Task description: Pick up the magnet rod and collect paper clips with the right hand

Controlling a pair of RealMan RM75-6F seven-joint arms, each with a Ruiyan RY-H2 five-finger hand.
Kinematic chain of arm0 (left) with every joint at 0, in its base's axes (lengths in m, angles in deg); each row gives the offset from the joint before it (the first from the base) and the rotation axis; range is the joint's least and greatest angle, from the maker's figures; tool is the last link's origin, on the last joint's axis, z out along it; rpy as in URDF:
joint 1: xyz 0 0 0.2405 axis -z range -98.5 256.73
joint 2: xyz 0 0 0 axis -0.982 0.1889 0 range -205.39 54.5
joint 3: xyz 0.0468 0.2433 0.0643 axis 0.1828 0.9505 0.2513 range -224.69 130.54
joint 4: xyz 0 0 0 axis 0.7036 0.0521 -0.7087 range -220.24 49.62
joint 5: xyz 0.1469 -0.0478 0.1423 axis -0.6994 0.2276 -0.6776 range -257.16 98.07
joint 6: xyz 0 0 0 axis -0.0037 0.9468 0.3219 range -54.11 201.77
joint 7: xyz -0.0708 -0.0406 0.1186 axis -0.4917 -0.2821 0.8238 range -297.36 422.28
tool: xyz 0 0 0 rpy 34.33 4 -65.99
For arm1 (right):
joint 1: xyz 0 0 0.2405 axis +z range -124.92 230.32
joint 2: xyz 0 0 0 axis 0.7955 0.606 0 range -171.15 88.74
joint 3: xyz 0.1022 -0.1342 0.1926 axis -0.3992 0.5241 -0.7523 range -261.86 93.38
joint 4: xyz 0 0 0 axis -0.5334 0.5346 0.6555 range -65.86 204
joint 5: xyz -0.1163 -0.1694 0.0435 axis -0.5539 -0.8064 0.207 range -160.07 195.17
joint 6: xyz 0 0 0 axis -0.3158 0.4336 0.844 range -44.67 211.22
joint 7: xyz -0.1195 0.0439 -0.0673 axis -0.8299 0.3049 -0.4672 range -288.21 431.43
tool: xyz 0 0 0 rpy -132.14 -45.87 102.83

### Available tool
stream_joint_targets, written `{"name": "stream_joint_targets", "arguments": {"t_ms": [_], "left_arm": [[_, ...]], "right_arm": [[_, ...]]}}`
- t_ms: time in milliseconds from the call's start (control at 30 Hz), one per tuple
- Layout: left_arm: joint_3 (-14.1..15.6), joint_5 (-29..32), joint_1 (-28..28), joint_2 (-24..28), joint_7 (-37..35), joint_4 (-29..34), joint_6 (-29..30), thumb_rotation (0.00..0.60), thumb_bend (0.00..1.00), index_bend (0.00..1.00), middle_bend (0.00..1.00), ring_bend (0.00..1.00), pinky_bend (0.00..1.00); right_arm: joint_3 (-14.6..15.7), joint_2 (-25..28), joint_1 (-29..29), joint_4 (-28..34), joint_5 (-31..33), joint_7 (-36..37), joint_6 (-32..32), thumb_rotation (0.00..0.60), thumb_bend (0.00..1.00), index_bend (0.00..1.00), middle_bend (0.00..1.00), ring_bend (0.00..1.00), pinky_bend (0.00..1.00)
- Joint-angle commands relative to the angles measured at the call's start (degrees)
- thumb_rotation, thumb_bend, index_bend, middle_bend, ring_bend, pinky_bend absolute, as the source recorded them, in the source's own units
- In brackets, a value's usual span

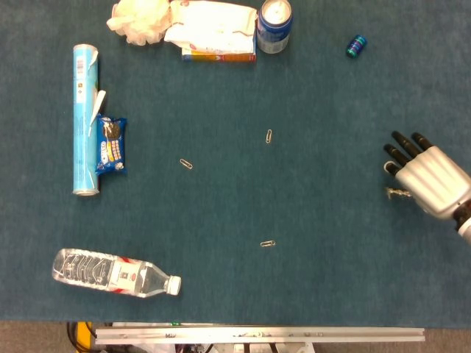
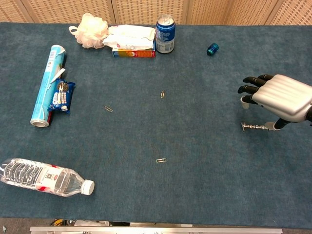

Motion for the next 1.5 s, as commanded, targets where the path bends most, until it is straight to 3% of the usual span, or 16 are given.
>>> {"name": "stream_joint_targets", "arguments": {"t_ms": [33,267,633,900,1267,1400,1500], "left_arm": [[0.05,-0.34,0.07,0.05,0.12,0.13,0.24,0.6,0.3,0.49,0.44,0.42,0.66],[-0.01,-2.31,0.72,0.59,1.54,1.98,1.65,0.6,0.3,0.49,0.44,0.42,0.66],[-0.14,-6.11,3.55,2.46,6.36,8.1,1.94,0.6,0.3,0.49,0.44,0.42,0.66],[-0.13,-7.89,4.97,3.11,7.67,11.68,2.08,0.6,0.3,0.49,0.44,0.42,0.65],[-0.5,-8.46,5.73,1.59,8.68,12.46,3.42,0.6,0.3,0.49,0.44,0.42,0.65],[-0.02,-8.56,6.41,1.17,9.34,12.25,2.14,0.6,0.3,0.49,0.44,0.42,0.65],[0.22,-8.39,7.16,0.79,9.74,12.1,0.74,0.6,0.3,0.49,0.44,0.42,0.65]], "right_arm": [[0.1,0.49,-0.56,0.42,-0.11,0.2,-1.04,0.6,0.07,0.29,0.19,0.07,0.19],[-0.18,2.98,-3.57,1.68,-1.02,2.94,-7.14,0.6,0.06,0.28,0.19,0.08,0.19],[-2.51,6.44,-12.23,3.81,-1.73,9.35,-23.64,0.6,0.06,0.28,0.19,0.08,0.19],[-3.86,5.42,-18.83,2.41,-1.76,14.5,-34.02,0.6,0.06,0.28,0.19,0.08,0.19],[-6.51,0.5,-23.67,-4.07,1.69,22.94,-38.7,0.6,0.06,0.29,0.19,0.08,0.19],[-8.26,0.91,-24.12,-5.25,2.99,25.03,-39.03,0.6,0.06,0.29,0.2,0.08,0.19],[-7.94,0.17,-24.77,-5.64,2.31,26.09,-39.28,0.6,0.06,0.3,0.2,0.08,0.19]]}}
